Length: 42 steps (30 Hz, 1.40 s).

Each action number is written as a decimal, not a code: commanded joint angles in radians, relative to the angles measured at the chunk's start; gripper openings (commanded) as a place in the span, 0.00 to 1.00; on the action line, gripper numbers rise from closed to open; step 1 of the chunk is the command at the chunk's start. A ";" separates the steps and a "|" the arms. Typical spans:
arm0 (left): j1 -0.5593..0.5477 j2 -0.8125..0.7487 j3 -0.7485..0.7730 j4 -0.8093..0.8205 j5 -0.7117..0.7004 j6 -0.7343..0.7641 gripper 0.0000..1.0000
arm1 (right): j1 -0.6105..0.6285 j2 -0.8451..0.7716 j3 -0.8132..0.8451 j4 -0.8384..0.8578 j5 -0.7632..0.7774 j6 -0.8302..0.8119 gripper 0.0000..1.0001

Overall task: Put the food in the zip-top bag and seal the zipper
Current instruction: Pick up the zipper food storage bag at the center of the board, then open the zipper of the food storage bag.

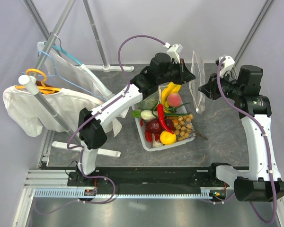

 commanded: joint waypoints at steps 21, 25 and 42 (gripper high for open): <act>-0.011 -0.033 -0.011 0.018 0.053 -0.004 0.02 | 0.008 0.148 0.070 0.080 0.164 0.251 0.62; -0.011 -0.036 -0.008 0.002 0.022 0.006 0.02 | 0.008 0.142 0.084 0.052 0.250 0.248 0.47; 0.069 -0.001 -0.082 -0.059 0.109 0.104 0.05 | -0.023 0.074 0.175 -0.080 0.552 0.088 0.00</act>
